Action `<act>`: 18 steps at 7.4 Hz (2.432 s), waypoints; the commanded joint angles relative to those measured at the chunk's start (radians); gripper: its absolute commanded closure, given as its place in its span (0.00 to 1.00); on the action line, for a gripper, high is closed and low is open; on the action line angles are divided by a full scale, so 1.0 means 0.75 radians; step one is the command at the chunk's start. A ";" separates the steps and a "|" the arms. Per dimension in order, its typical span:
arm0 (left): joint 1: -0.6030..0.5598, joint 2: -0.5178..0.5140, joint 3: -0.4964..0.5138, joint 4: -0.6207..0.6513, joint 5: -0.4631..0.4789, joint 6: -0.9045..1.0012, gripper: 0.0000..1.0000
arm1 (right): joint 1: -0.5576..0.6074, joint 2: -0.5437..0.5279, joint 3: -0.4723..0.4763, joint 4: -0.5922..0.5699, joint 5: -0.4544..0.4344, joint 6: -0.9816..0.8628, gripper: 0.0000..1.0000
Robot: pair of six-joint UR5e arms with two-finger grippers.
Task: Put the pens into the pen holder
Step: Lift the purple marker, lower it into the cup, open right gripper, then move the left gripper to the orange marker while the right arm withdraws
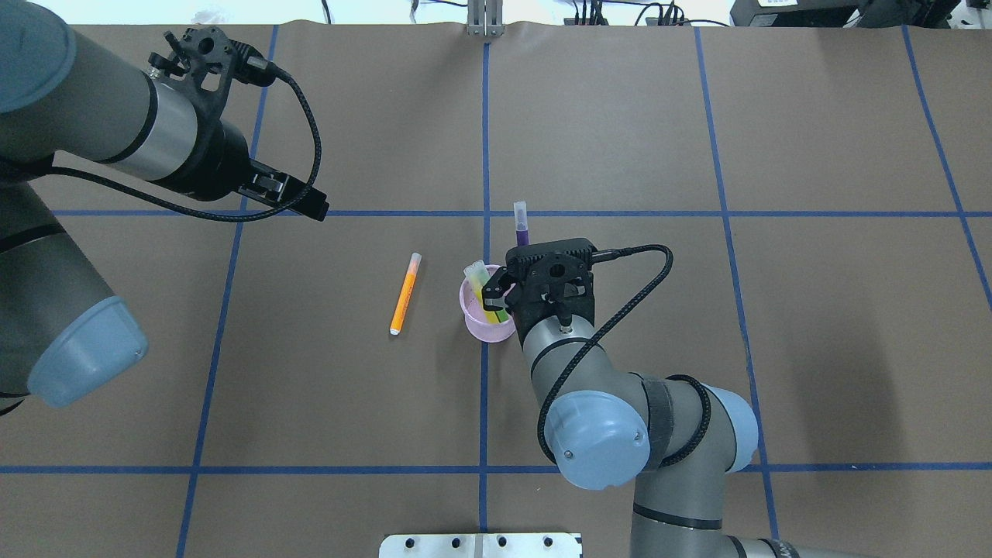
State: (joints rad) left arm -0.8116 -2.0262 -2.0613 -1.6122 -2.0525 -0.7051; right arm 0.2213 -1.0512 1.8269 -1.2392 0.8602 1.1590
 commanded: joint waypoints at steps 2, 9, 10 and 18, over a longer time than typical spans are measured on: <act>0.000 -0.002 0.018 -0.002 0.000 0.003 0.00 | -0.023 0.090 -0.087 0.002 -0.046 -0.020 1.00; 0.000 -0.006 0.022 -0.002 0.000 0.005 0.00 | -0.033 0.099 -0.100 0.004 -0.053 -0.056 0.02; 0.000 -0.004 0.022 -0.002 0.000 0.005 0.00 | -0.033 0.105 -0.072 0.006 -0.043 -0.058 0.02; 0.303 -0.155 0.293 -0.029 0.227 -0.205 0.00 | 0.878 0.058 -0.016 -0.429 1.514 -0.231 0.00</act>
State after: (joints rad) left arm -0.6287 -2.0795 -1.9272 -1.6288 -1.9364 -0.8180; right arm 0.7506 -0.9829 1.8175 -1.4910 1.7986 1.0547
